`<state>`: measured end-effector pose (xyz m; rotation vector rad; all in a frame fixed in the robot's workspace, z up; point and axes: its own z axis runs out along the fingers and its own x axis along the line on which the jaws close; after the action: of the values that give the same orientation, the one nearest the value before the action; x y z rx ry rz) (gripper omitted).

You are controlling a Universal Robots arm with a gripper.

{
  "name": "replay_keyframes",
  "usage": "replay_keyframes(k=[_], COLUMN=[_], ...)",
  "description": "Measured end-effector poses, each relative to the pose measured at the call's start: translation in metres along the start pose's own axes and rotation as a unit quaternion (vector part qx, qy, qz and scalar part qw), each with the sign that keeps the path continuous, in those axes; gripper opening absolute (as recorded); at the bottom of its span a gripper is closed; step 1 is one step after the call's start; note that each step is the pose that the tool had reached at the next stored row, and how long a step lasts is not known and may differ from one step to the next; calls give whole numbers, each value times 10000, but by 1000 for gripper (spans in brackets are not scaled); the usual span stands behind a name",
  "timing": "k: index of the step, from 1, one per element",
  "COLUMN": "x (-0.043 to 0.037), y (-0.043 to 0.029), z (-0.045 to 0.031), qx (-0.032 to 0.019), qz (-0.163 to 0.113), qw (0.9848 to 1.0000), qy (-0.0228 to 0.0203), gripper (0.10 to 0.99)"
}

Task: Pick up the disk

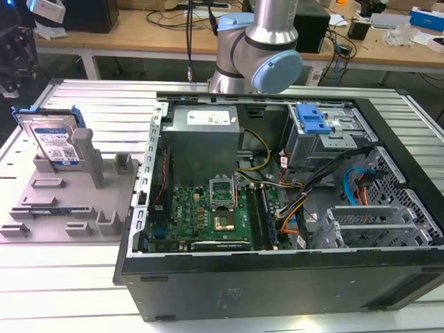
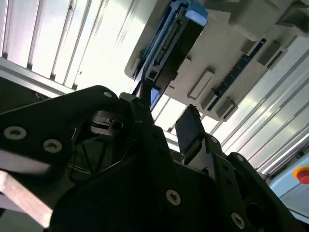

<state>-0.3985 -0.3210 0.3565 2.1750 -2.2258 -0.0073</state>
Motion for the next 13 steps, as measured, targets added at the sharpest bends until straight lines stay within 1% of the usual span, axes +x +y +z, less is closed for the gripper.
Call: replay_keyframes(k=[2, 3, 13], x=[-22, -29, -46], y=[70, 85, 87], z=[29, 49, 119], qx=[4, 5, 5], qz=[-9, -16, -47], qw=[10000, 10000, 10000], qy=[1, 1, 2], gripper=[482, 482, 482])
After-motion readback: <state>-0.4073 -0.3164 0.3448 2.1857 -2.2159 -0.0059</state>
